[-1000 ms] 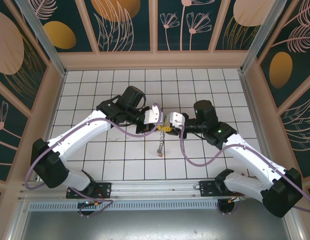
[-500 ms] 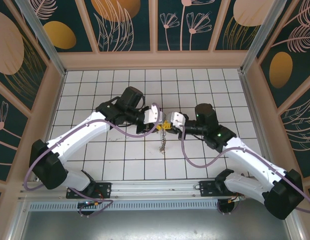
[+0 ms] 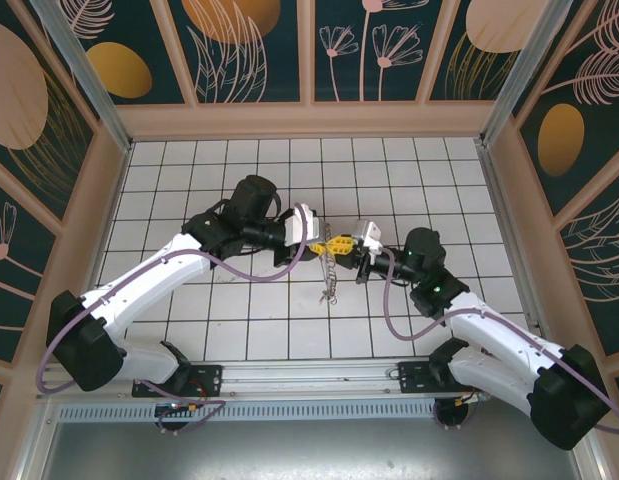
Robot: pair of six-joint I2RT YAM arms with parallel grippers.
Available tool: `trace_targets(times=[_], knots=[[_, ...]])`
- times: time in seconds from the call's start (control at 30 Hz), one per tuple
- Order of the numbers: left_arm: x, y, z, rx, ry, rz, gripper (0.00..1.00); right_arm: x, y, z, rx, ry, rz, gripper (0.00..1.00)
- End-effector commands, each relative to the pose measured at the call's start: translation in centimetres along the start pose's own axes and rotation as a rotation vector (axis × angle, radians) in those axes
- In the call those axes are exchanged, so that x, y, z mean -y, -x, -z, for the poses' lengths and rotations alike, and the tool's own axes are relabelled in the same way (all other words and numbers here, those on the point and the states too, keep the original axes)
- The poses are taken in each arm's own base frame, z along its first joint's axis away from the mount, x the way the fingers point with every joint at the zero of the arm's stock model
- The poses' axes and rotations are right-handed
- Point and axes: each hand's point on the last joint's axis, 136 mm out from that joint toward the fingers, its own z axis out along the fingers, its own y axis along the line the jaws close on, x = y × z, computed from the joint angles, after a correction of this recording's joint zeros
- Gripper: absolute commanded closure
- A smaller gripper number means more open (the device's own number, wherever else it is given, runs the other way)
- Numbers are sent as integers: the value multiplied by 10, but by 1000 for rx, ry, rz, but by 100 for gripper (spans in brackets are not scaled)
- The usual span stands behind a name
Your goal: Put the keys on the keyring
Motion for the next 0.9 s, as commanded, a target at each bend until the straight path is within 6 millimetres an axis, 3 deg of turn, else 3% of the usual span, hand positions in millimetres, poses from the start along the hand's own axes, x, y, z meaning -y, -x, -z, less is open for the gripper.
trace_targets(times=[0.0,0.03,0.13,0.17,0.37,0.43,0.57,0.87], knots=[[-2,9,4,37,22,-22,90,-4,46,10,168,0,49,100],[-1,13,5,49,15,-25,100,-5,45,11,168,1,44,100],[-2,33,9,111,0,-6,100,-10,44,10,149,38,52,100],[-2,37,10,122,-5,-14,100,-13,35,6,78,73,69,100],[-5,24,12,12,13,-37,100,-3,-18,8,-349,119,210,83],[-4,23,14,-22,2,-34,100,-2,-23,11,-406,138,231,77],[-3,19,16,-73,-13,-29,100,-1,-23,9,-426,163,253,73],[-1,12,16,-151,-58,19,100,2,-14,1,-407,184,295,74]])
